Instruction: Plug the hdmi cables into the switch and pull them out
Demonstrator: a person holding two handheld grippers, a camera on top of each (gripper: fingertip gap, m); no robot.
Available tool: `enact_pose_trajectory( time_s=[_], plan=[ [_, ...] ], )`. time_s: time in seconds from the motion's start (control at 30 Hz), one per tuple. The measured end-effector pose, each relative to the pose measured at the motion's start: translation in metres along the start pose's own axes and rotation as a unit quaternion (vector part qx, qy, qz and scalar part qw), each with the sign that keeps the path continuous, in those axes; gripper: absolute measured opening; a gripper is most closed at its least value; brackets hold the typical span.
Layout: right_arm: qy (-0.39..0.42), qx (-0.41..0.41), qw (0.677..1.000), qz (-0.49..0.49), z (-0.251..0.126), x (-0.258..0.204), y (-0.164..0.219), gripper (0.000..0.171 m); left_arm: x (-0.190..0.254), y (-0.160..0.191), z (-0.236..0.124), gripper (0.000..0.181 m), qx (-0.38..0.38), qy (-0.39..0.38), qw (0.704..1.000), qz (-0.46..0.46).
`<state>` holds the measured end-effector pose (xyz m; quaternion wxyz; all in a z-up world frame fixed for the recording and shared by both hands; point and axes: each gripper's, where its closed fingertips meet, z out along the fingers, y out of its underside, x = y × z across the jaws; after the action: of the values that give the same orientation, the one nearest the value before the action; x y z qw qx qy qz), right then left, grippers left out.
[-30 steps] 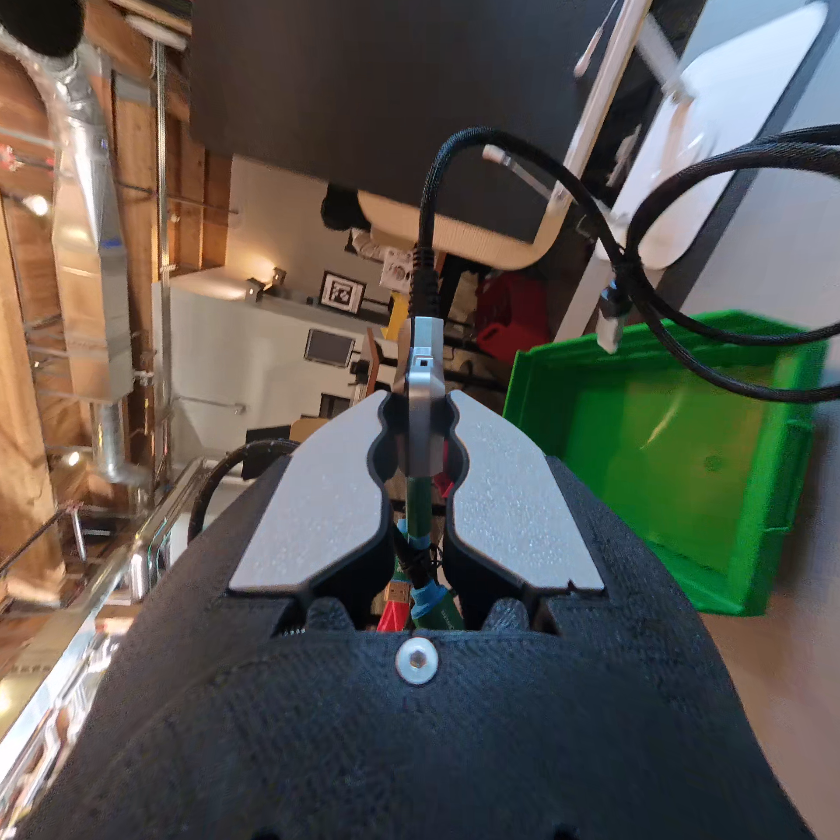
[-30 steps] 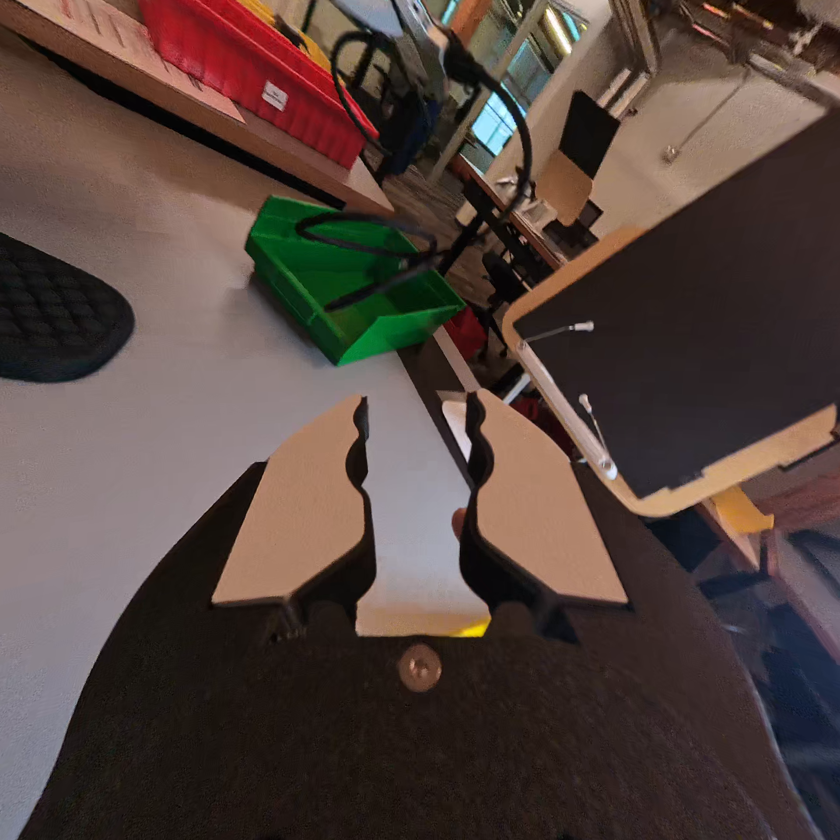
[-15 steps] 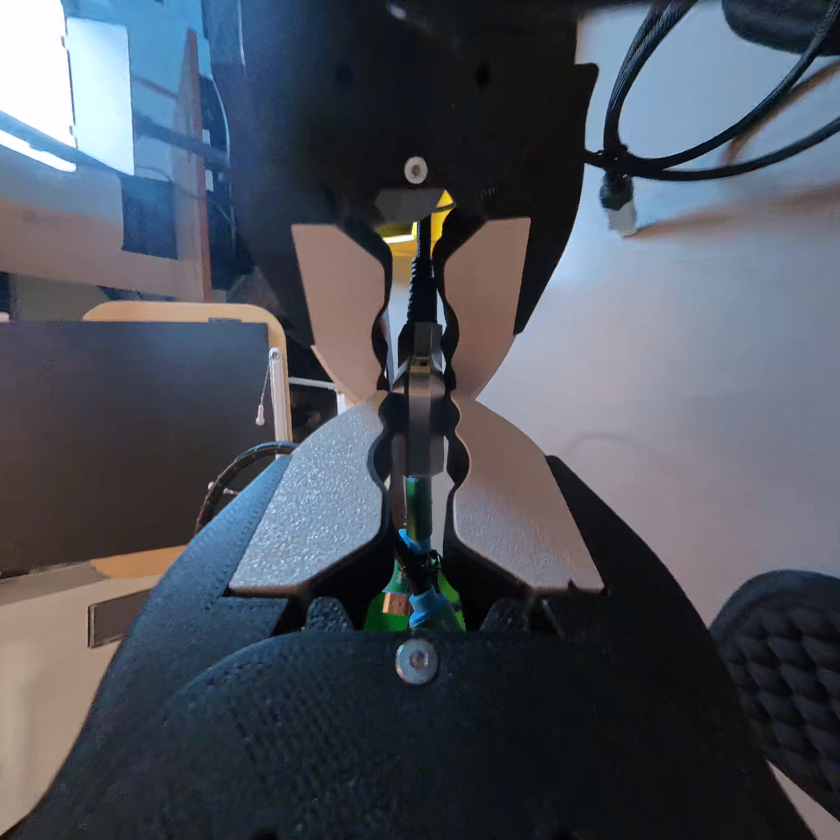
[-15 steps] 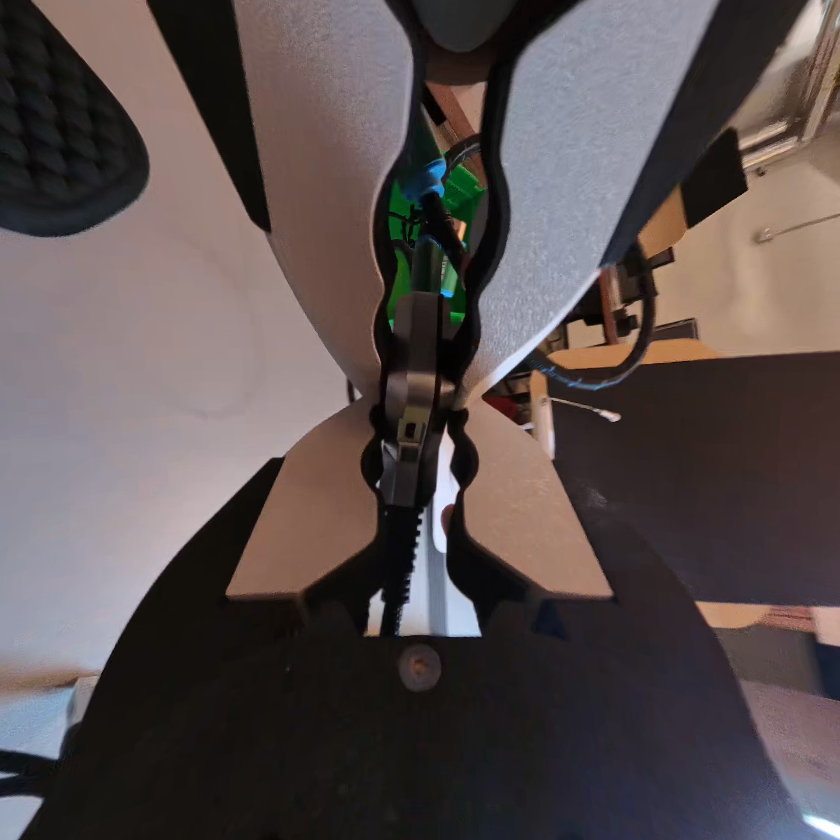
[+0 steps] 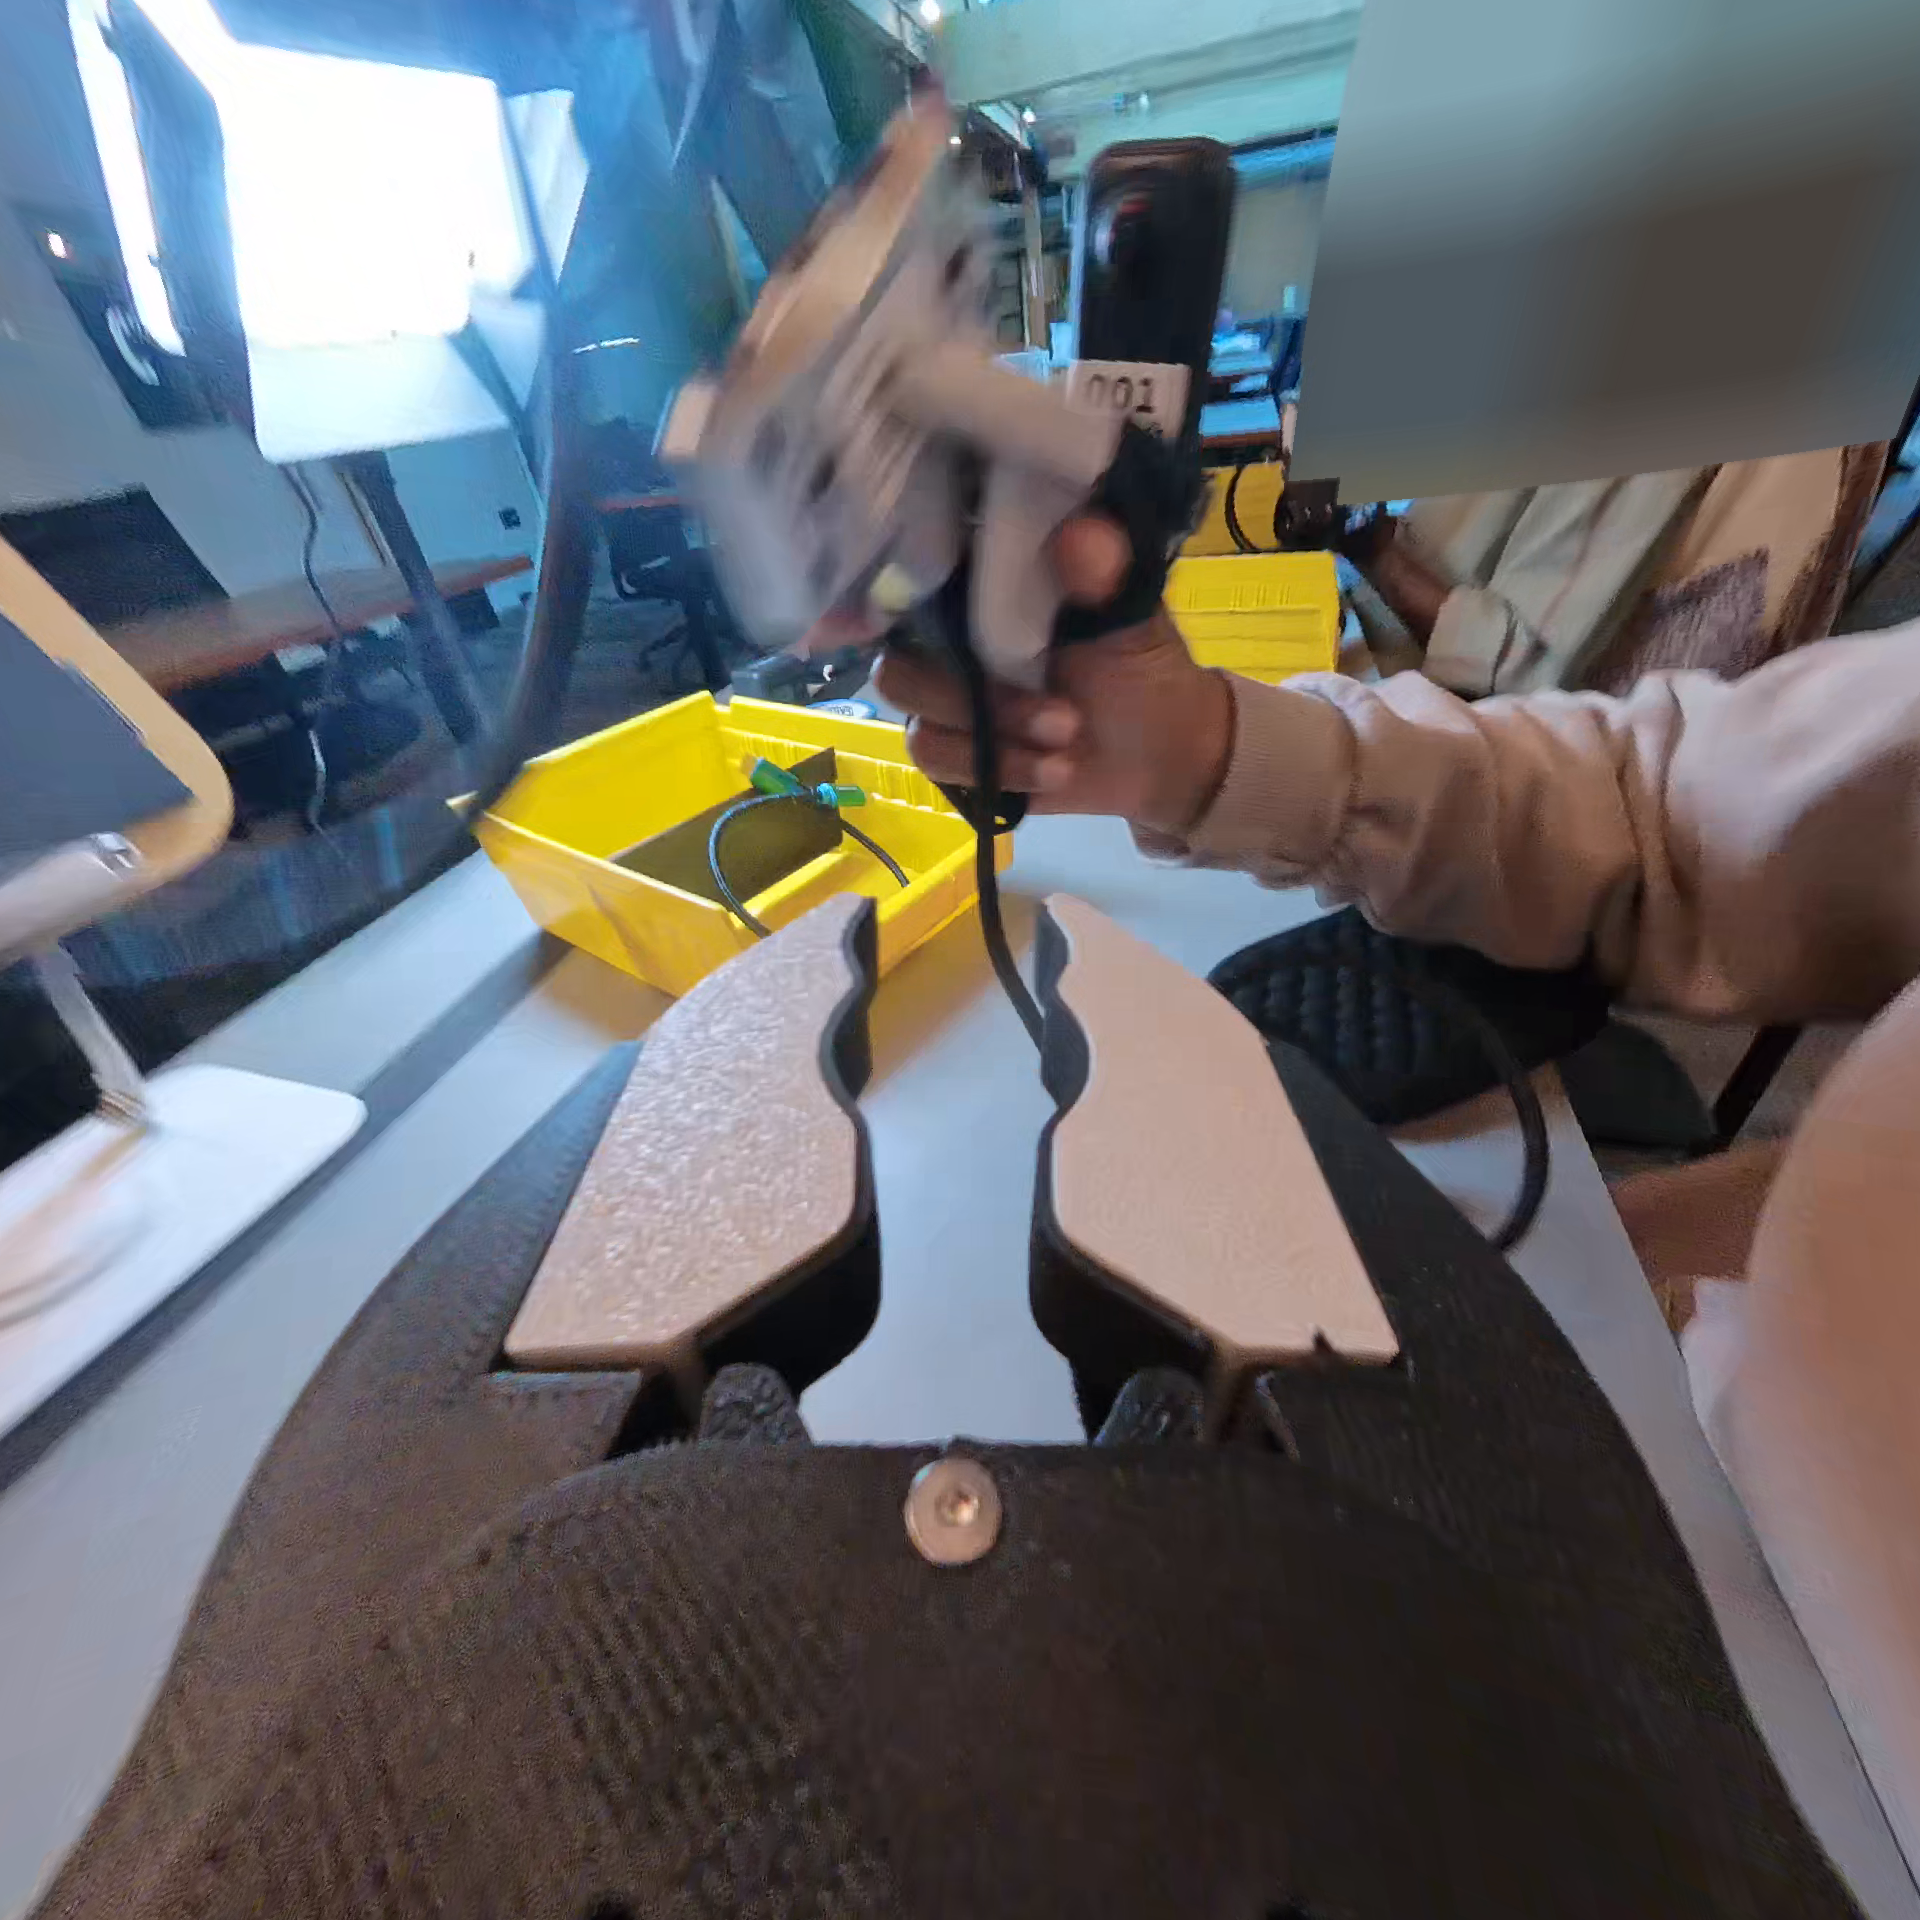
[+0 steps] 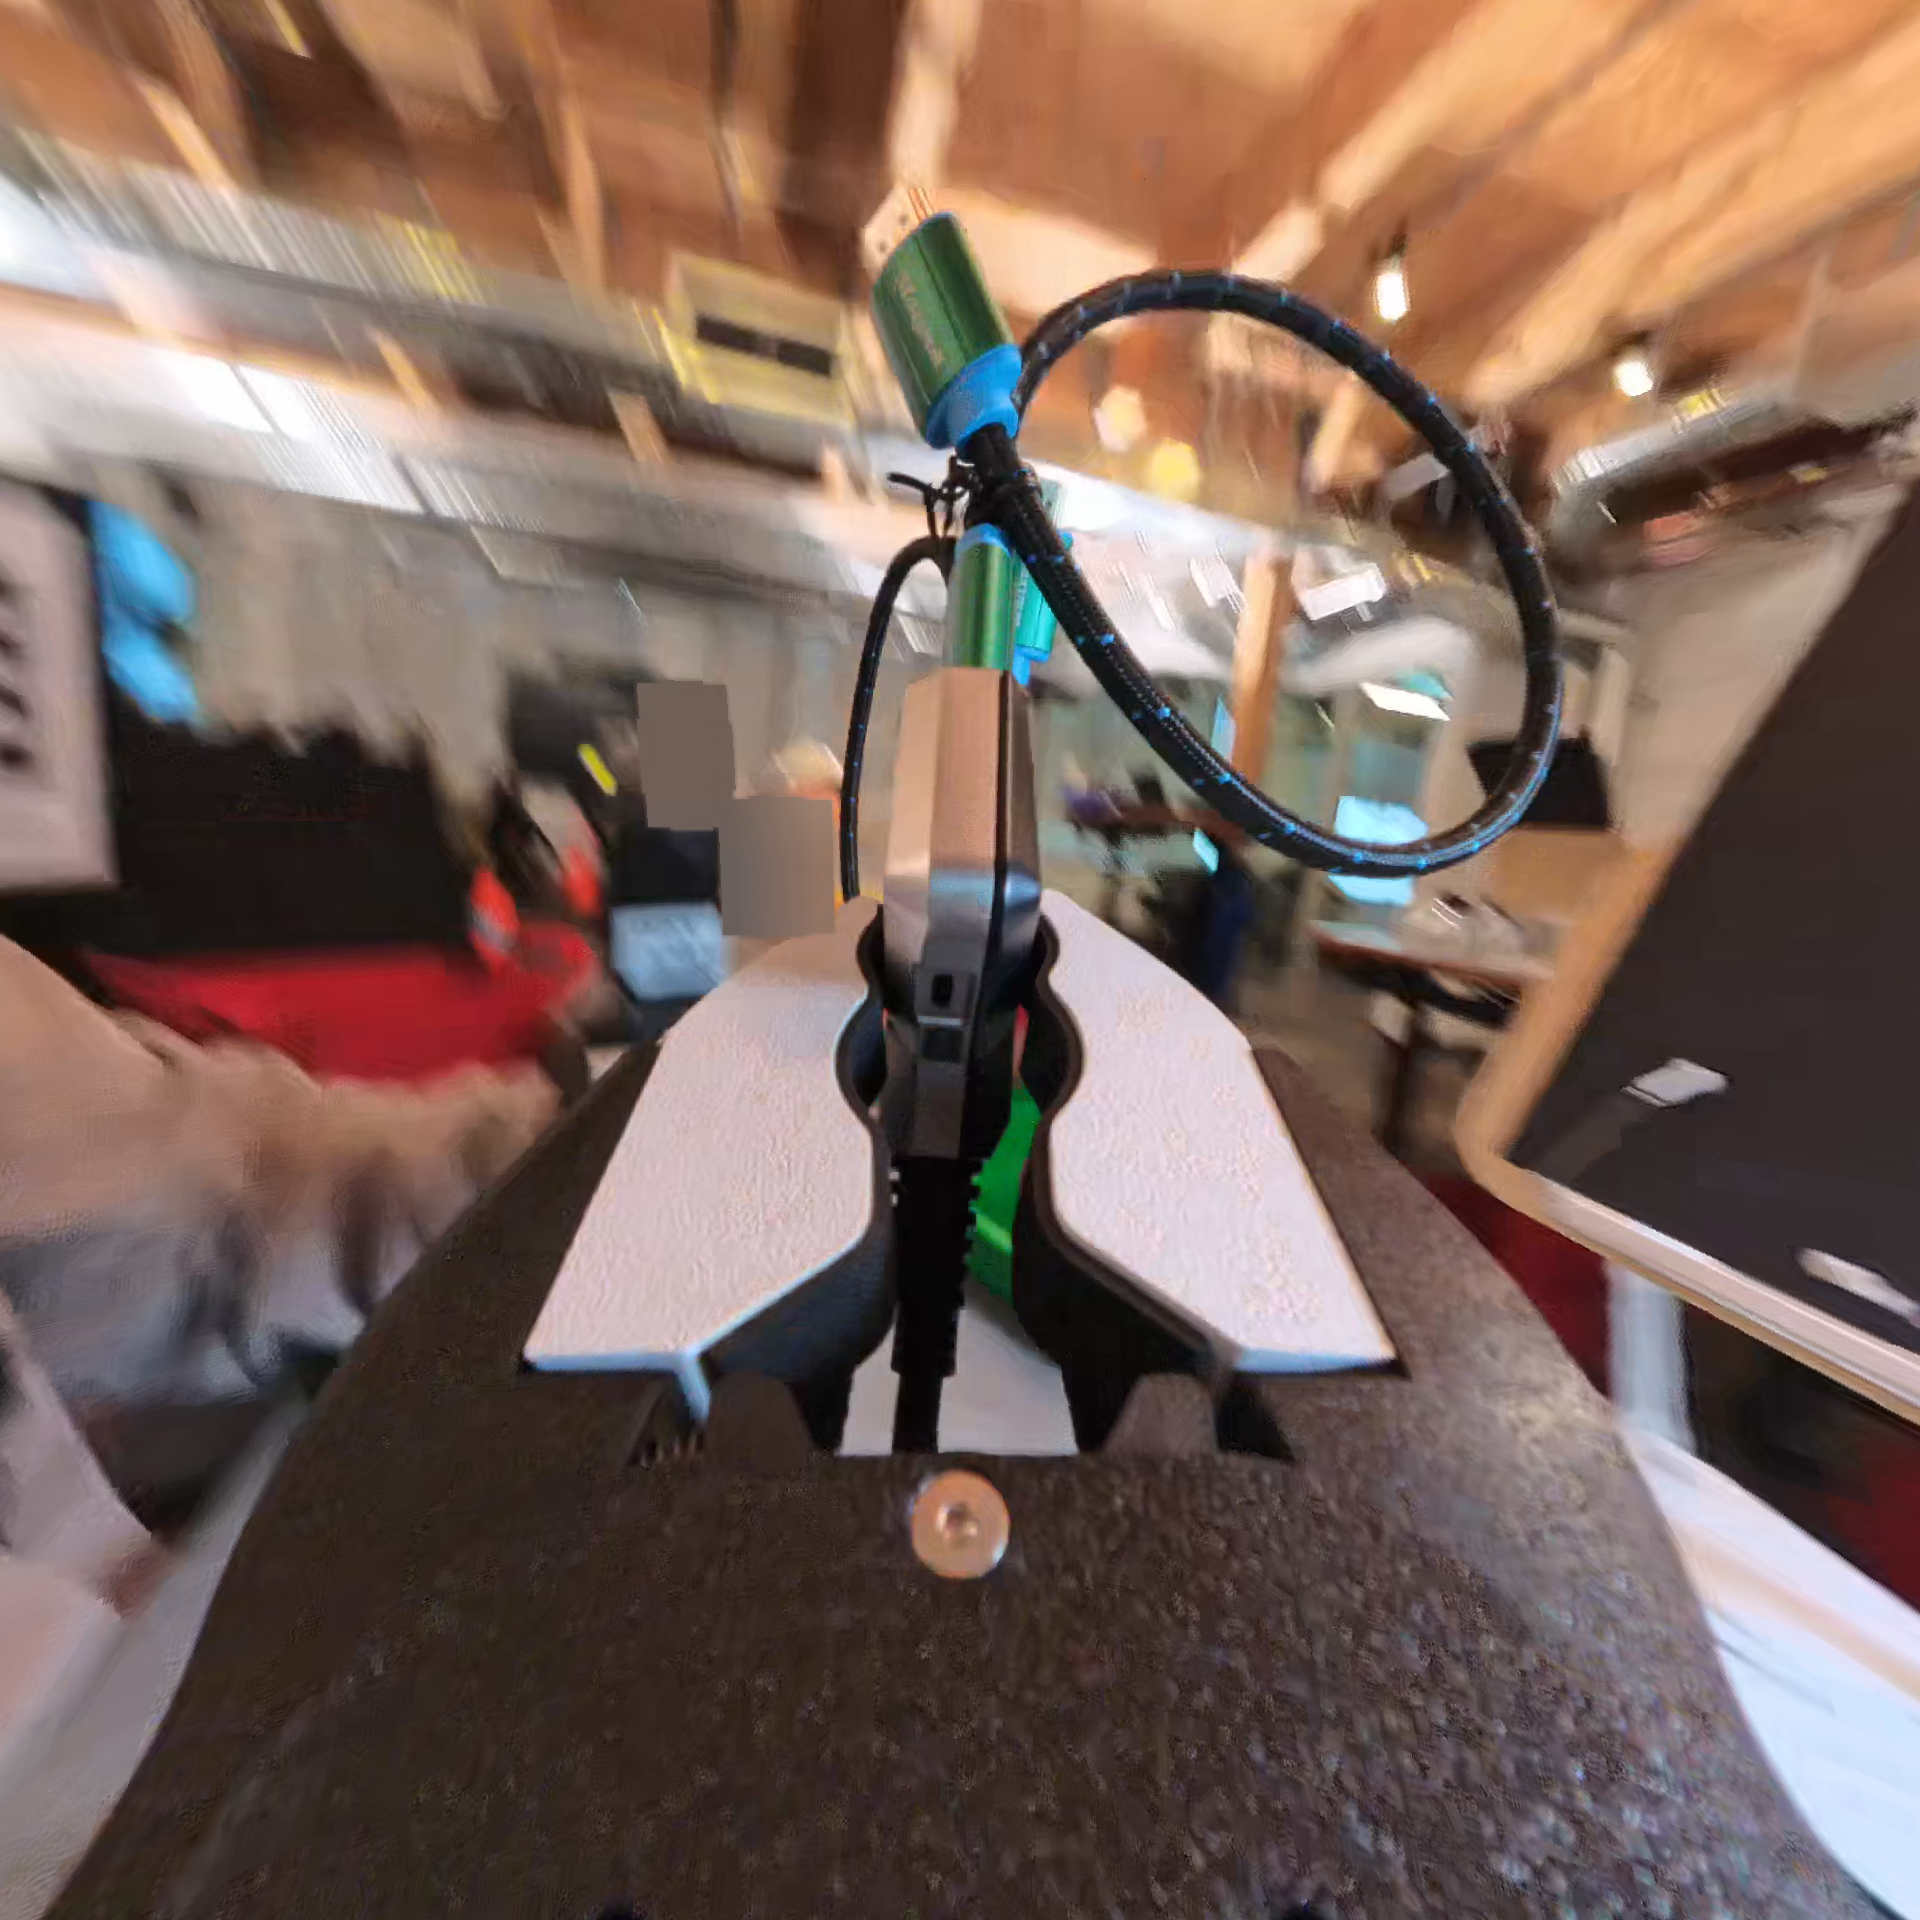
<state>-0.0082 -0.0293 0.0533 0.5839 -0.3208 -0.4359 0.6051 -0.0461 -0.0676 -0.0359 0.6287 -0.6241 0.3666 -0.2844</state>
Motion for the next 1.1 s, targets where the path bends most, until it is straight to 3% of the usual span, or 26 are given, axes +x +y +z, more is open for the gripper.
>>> enact_pose_trajectory(
  time_s=[0.1,0.13,0.2,0.23,0.3,0.4,0.53,0.67,0.73,0.87,1.1],
  plan=[
    [-0.052,0.112,0.984,0.125,0.006,-0.016,-0.01,0.022,-0.016,-0.017,0.019,0.047,0.115,0.02,0.99,-0.079],
    [-0.051,0.11,0.983,0.14,0.008,-0.018,-0.002,0.022,-0.015,-0.035,0.02,0.046,0.166,0.044,0.98,-0.099],
    [-0.045,0.084,0.984,0.153,0.011,-0.016,0.021,0.022,-0.015,-0.054,0.028,0.044,0.195,0.057,0.975,-0.085],
    [-0.044,0.069,0.984,0.161,0.01,-0.014,0.033,0.023,-0.014,-0.055,0.033,0.027,0.185,0.052,0.98,-0.056],
    [-0.063,0.064,0.975,0.205,0.003,-0.006,0.042,0.023,-0.019,-0.047,0.041,0.024,0.137,0.035,0.99,-0.014],
    [-0.031,-0.034,0.984,0.17,-0.007,0.016,0.061,0.033,-0.034,-0.034,0.037,0.022,0.069,0.0,0.997,0.04],
    [0.06,-0.149,0.987,-0.019,-0.033,0.045,0.057,0.04,-0.071,-0.025,0.008,0.022,-0.055,-0.119,0.982,0.136],
    [0.033,-0.26,0.943,-0.205,-0.02,0.009,0.071,0.037,-0.088,0.006,-0.008,0.022,-0.212,-0.191,0.93,0.231],
    [0.034,-0.319,0.908,-0.269,-0.013,0.004,0.103,0.039,-0.074,0.021,0.002,0.022,-0.253,-0.167,0.916,0.262],
    [0.064,-0.325,0.897,-0.294,-0.009,0.013,0.13,0.039,-0.055,0.04,0.011,0.022,-0.31,-0.137,0.893,0.296],
    [0.059,-0.333,0.896,-0.287,-0.015,0.011,0.156,0.024,-0.041,0.054,0.018,0.025,-0.298,-0.071,0.912,0.273]
  ],
)
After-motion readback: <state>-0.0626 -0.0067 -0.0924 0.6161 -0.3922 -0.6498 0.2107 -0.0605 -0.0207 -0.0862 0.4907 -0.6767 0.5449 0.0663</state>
